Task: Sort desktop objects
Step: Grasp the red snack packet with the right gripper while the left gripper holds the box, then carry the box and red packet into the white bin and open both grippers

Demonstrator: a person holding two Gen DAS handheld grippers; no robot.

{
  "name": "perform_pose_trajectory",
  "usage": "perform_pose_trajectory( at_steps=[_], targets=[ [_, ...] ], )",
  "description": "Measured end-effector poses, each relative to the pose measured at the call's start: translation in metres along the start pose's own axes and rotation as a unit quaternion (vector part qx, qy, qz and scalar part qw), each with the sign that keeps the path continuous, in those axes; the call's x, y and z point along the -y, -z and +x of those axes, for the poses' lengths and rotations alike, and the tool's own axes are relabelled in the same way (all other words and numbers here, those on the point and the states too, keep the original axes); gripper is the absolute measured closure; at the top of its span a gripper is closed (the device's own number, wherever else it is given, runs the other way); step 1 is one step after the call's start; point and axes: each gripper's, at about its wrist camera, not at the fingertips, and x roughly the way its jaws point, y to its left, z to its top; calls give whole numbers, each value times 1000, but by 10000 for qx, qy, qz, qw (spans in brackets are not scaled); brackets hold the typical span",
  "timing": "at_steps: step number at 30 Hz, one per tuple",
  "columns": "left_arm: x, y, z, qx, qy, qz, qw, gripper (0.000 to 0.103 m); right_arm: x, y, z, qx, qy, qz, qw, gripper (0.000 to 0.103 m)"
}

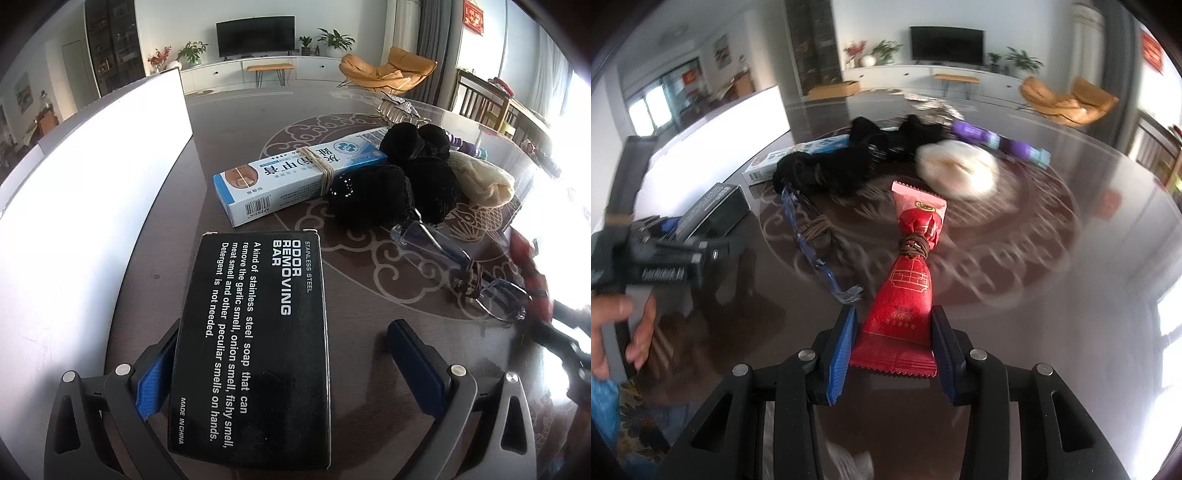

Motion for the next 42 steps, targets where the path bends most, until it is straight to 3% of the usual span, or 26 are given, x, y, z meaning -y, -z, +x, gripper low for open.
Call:
perform_pose_trajectory(
  at_steps=[3,7,11,14,16,18,19,21,22,23,24,25,30,34,42],
  targets=[
    [0,0,0,0,0,1,10000,0,11,14,-16,26,-112,198,9997,61],
    [-1,-1,-1,-7,-2,14,10000,0,27,24,-28,-77,-356,304,9989,49],
    [-3,-1,-2,-11,3,24,10000,0,35,20,-29,-266,-323,191,9989,49],
    [1,1,-6,84,77,118,9999,11,30,8,-22,-493,-318,135,9982,49],
    [4,3,-10,181,148,227,9995,32,25,2,-17,-628,-317,74,9975,48],
    [7,6,-14,269,197,310,9990,45,15,-10,-10,-812,-251,-95,9963,38],
    [9,7,-16,277,198,340,9988,45,13,-13,-8,-875,-219,-155,9958,29],
    [11,11,-20,291,218,333,9988,45,8,-21,-1,-1020,-181,-271,9943,28],
    [12,13,-22,293,229,342,9987,45,9,-22,1,-1012,-202,-289,9942,34],
    [14,16,-25,294,256,352,9986,45,9,-24,2,-982,-200,-331,9944,60],
    [12,21,-27,299,293,357,9985,45,9,-24,3,-998,-166,-371,9942,77],
    [14,24,-30,302,335,362,9983,45,10,-23,3,-999,-141,-375,9942,81],
    [22,44,-51,371,654,253,9969,45,27,-10,-20,-785,-254,-3,9966,81],
    [23,44,-85,644,867,147,9940,45,40,-7,-52,-527,-483,387,9967,81],
    [-7,22,-170,1404,1134,-222,9833,45,14,-44,-97,-3,-931,357,9950,81]
  ],
)
